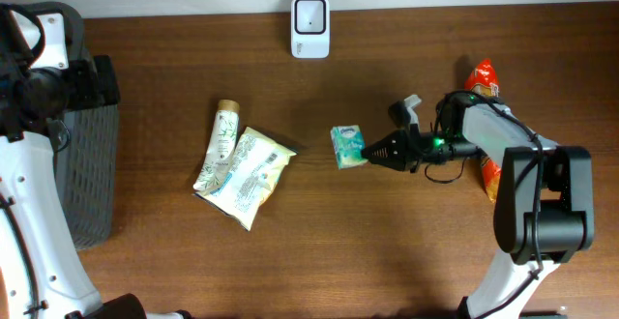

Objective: Scan the item barcode

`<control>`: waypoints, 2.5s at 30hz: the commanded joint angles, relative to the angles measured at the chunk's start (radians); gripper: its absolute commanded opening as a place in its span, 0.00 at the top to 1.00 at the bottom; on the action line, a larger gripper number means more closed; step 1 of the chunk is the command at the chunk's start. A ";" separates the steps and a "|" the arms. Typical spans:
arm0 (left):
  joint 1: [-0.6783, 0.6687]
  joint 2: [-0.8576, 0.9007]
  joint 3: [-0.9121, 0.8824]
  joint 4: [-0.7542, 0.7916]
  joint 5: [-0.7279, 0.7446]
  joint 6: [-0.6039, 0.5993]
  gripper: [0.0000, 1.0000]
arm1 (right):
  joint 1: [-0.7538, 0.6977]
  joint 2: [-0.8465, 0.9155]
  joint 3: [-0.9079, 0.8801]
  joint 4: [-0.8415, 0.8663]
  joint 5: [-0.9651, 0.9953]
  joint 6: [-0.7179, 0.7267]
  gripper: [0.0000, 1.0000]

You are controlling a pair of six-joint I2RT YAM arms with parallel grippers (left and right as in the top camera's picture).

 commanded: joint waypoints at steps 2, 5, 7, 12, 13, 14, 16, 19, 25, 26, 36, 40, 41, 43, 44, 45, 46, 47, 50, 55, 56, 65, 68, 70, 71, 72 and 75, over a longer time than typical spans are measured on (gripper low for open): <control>0.003 -0.008 0.013 -0.001 0.010 0.013 0.01 | 0.007 0.004 0.016 0.113 0.589 0.297 0.96; 0.003 -0.008 0.013 -0.001 0.010 0.013 0.01 | 0.039 0.004 0.016 0.169 1.064 0.512 0.89; 0.003 -0.008 0.013 -0.001 0.010 0.013 0.01 | 0.064 0.004 0.020 0.163 1.085 0.509 0.57; 0.003 -0.008 0.013 -0.001 0.010 0.013 0.01 | 0.158 0.004 0.103 0.131 1.088 0.463 0.47; 0.003 -0.008 0.013 -0.001 0.010 0.013 0.01 | 0.187 0.008 0.103 0.142 1.088 0.470 0.48; 0.003 -0.008 0.013 -0.001 0.010 0.013 0.01 | 0.216 0.015 0.101 0.158 1.103 0.498 0.49; 0.003 -0.008 0.013 -0.001 0.010 0.013 0.01 | 0.248 0.045 0.094 0.180 1.163 0.553 0.54; 0.003 -0.008 0.013 -0.001 0.010 0.013 0.01 | 0.249 0.097 0.094 0.182 1.144 0.560 0.94; 0.003 -0.008 0.013 -0.001 0.010 0.013 0.01 | 0.241 0.074 0.217 0.003 0.802 0.359 0.96; 0.003 -0.008 0.013 -0.001 0.010 0.013 0.01 | 0.229 0.067 0.255 -0.033 0.608 0.254 0.96; 0.003 -0.008 0.013 -0.001 0.010 0.013 0.01 | 0.039 0.049 0.534 -0.251 -0.137 0.152 0.96; 0.003 -0.008 0.013 -0.001 0.010 0.013 0.01 | 0.039 -0.005 0.835 -0.361 -0.137 0.153 0.96; 0.003 -0.008 0.013 -0.001 0.010 0.013 0.01 | 0.039 -0.013 0.860 -0.361 -0.137 0.153 0.96; 0.003 -0.008 0.013 -0.001 0.010 0.013 0.01 | 0.039 -0.029 0.872 -0.360 -0.134 0.148 0.96; 0.003 -0.008 0.013 -0.001 0.010 0.013 0.01 | 0.039 -0.029 0.872 -0.360 -0.090 0.148 0.96; 0.003 -0.008 0.013 -0.001 0.010 0.013 0.01 | 0.047 -0.029 0.872 -0.355 0.023 0.150 0.96; 0.003 -0.008 0.013 -0.001 0.010 0.013 0.01 | 0.067 -0.029 0.872 -0.324 0.182 0.222 0.96; 0.003 -0.008 0.013 -0.001 0.010 0.013 0.01 | 0.091 -0.029 0.872 -0.287 0.290 0.285 0.96; 0.003 -0.008 0.013 -0.001 0.010 0.013 0.01 | 0.283 -0.016 0.954 -0.113 0.999 0.522 0.96; 0.003 -0.008 0.013 -0.001 0.010 0.013 0.01 | 0.471 0.150 1.083 0.150 1.730 0.356 0.96; 0.003 -0.008 0.013 -0.001 0.010 0.013 0.01 | 0.474 0.201 1.083 0.257 1.771 0.266 0.96; 0.003 -0.008 0.013 -0.001 0.010 0.013 0.01 | 0.472 0.607 1.083 0.974 1.846 -0.529 0.96; 0.003 -0.008 0.013 -0.001 0.010 0.013 0.01 | 0.467 0.663 1.082 0.977 1.848 -0.641 0.96; 0.003 -0.008 0.013 -0.001 0.010 0.013 0.01 | 0.467 0.663 1.082 0.976 1.876 -0.646 0.96; 0.003 -0.008 0.013 -0.001 0.010 0.013 0.01 | 0.467 0.663 1.082 0.976 1.896 -0.645 0.96; 0.003 -0.008 0.013 -0.001 0.010 0.013 0.01 | 0.467 0.663 1.082 0.975 1.903 -0.645 0.96; 0.003 -0.008 0.013 -0.001 0.010 0.013 0.01 | 0.484 0.661 1.083 0.976 1.924 -0.646 0.96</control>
